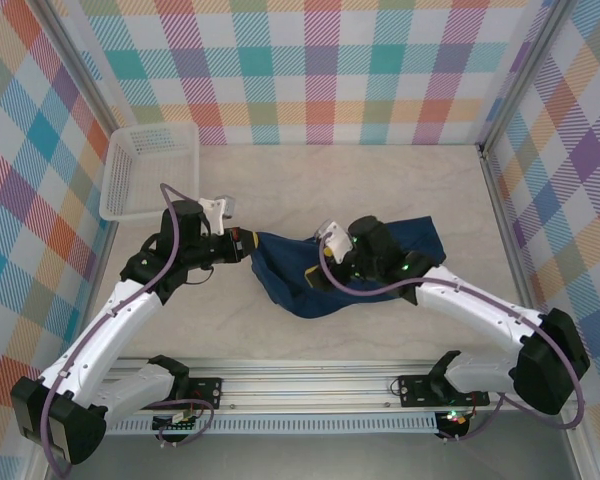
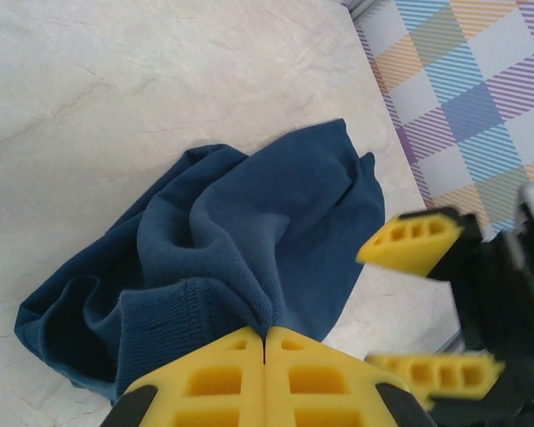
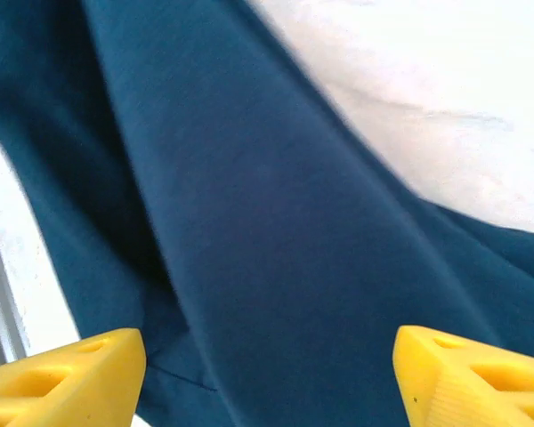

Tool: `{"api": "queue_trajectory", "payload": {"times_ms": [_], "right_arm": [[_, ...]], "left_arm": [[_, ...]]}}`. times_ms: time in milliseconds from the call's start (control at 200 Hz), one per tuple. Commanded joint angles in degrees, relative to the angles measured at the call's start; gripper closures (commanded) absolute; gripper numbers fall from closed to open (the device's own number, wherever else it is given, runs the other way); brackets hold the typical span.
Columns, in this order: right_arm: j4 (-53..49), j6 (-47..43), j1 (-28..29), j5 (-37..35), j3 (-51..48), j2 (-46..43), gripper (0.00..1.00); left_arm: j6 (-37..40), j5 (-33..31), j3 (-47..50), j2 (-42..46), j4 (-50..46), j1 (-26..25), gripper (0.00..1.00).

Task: Fold the inside-out t-shirt

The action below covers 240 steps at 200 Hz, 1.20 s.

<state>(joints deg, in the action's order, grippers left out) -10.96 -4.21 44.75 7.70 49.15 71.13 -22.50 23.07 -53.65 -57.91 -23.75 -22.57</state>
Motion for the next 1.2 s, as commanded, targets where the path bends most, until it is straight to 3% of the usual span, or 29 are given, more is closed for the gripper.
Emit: {"api": "queue_trajectory", "payload": {"times_ms": [0,215,290,340,415,485,550,665,790,1020,1110,1195], "right_arm": [[9.70,-4.49,2.65,0.22,-0.92,2.70,0.23],[17.04,-7.28,4.02,-1.67,-2.29,10.00,0.23],[19.61,-7.22,4.20,-5.78,-1.97,13.27,0.28],[20.38,-7.57,4.20,-8.55,-1.50,14.77,0.39],[20.91,-6.27,3.93,-9.10,-1.42,13.78,0.70],[17.35,-2.27,1.23,-0.59,-1.01,9.45,0.90],[13.01,4.60,-3.63,13.08,-0.40,4.99,1.00],[7.87,14.83,-11.27,31.05,1.32,0.39,1.00],[5.99,22.25,-14.42,39.76,2.91,0.27,1.00],[10.68,32.12,-16.10,43.43,3.50,5.20,1.00],[11.81,34.14,-16.19,43.24,3.41,6.58,1.00],[11.93,35.26,-16.28,42.50,3.33,7.24,1.00]], "left_arm": [[1.16,0.27,-2.17,0.41,0.12,0.59,1.00],[1.10,0.57,-2.57,0.34,0.18,0.59,1.00],[1.17,0.42,-2.64,0.39,0.04,0.59,1.00],[1.22,-0.14,-2.57,0.34,-0.15,0.61,1.00],[1.15,-2.56,-1.93,0.77,-0.47,0.59,1.00],[1.27,-8.28,-1.31,1.25,-1.54,0.59,1.00],[2.55,-14.11,-0.87,1.40,-3.06,0.59,1.00],[4.84,-19.61,1.10,1.35,-1.83,0.59,1.00],[5.21,-18.11,4.28,0.24,3.94,0.44,1.00],[5.77,-17.49,6.93,0.91,7.20,-3.01,0.59],[7.40,-17.64,8.93,4.56,7.32,-6.12,0.52],[8.36,-12.70,12.12,7.53,12.13,-10.02,0.52]]}}
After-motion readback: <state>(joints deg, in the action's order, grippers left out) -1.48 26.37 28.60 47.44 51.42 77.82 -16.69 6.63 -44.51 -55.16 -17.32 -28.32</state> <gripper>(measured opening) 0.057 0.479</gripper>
